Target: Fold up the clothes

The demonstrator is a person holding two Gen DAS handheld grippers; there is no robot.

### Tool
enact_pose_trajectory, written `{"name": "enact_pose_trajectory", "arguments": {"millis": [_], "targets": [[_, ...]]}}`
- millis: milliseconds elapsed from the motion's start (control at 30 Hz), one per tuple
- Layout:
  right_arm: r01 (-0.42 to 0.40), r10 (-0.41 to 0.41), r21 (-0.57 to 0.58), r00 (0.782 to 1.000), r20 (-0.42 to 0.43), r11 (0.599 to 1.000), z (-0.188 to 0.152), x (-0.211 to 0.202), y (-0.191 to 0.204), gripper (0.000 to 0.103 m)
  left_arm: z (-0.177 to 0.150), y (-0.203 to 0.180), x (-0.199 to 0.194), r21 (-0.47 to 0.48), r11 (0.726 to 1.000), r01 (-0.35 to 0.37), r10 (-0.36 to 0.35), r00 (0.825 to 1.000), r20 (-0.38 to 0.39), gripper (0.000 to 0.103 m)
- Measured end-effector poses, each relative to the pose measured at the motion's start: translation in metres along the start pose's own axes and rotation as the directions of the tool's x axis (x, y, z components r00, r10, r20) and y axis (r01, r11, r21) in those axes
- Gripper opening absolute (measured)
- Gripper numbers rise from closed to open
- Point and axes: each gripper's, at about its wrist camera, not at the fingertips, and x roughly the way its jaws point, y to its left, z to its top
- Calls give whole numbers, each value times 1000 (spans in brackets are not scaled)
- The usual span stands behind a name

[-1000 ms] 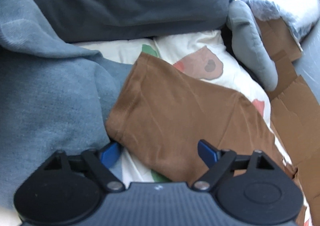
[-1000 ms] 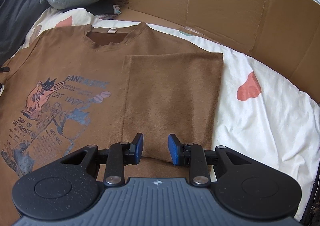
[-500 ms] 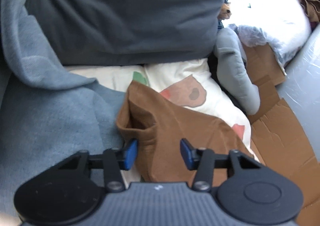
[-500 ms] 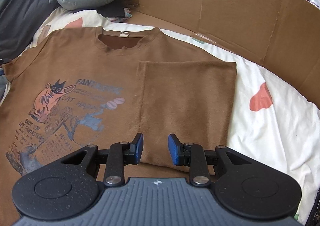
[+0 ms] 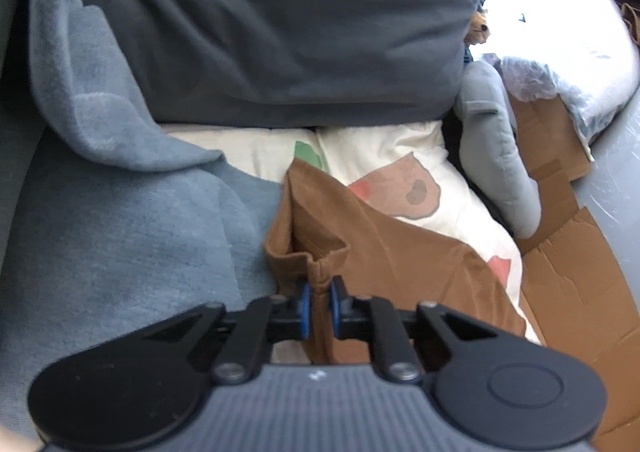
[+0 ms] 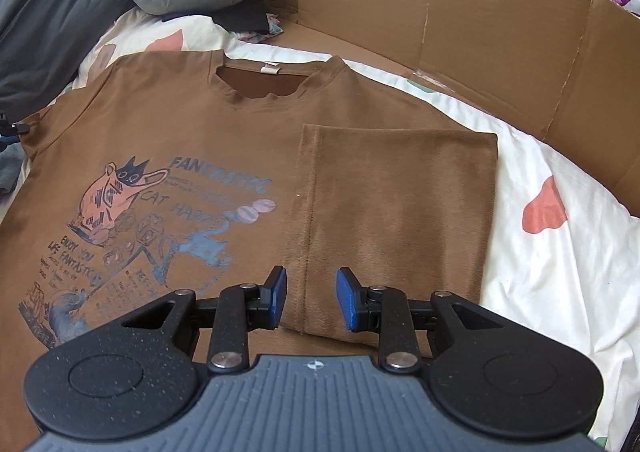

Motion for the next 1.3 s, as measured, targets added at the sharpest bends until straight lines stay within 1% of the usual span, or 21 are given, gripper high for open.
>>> {"name": "enact_pose_trajectory", "arguments": {"millis": [133, 233, 467, 567, 700, 867, 1067, 1300], "targets": [[-13, 13, -3, 1000, 14, 1000, 5, 0, 5, 34, 3, -7, -8, 26, 999, 22, -22, 1000, 2, 7], [-44, 45, -22, 999, 17, 999, 15, 5, 17, 34, 5, -16, -14, 52, 997, 48, -49, 999, 4, 7], [-118, 119, -67, 993, 20, 991, 37, 17, 47, 34, 2, -47, -25, 165, 980, 114, -116, 993, -3, 7], [-170, 174, -113, 984, 30, 979, 50, 23, 71, 34, -1, -56, -27, 201, 971, 129, -129, 992, -10, 7], [-228, 235, -132, 971, 43, 965, 69, 32, 98, 34, -5, -63, -32, 246, 958, 147, -145, 989, -26, 7], [-279, 288, -142, 956, 49, 950, 83, 40, 124, 35, -17, -73, -33, 353, 919, 174, -160, 985, -70, 7], [-321, 327, -132, 944, 33, 938, 87, 50, 143, 35, -44, -87, -27, 472, 855, 212, -167, 977, -136, 7], [-356, 358, -108, 934, 1, 928, 86, 60, 156, 35, -69, -98, -19, 554, 792, 255, -164, 964, -210, 7]]}}
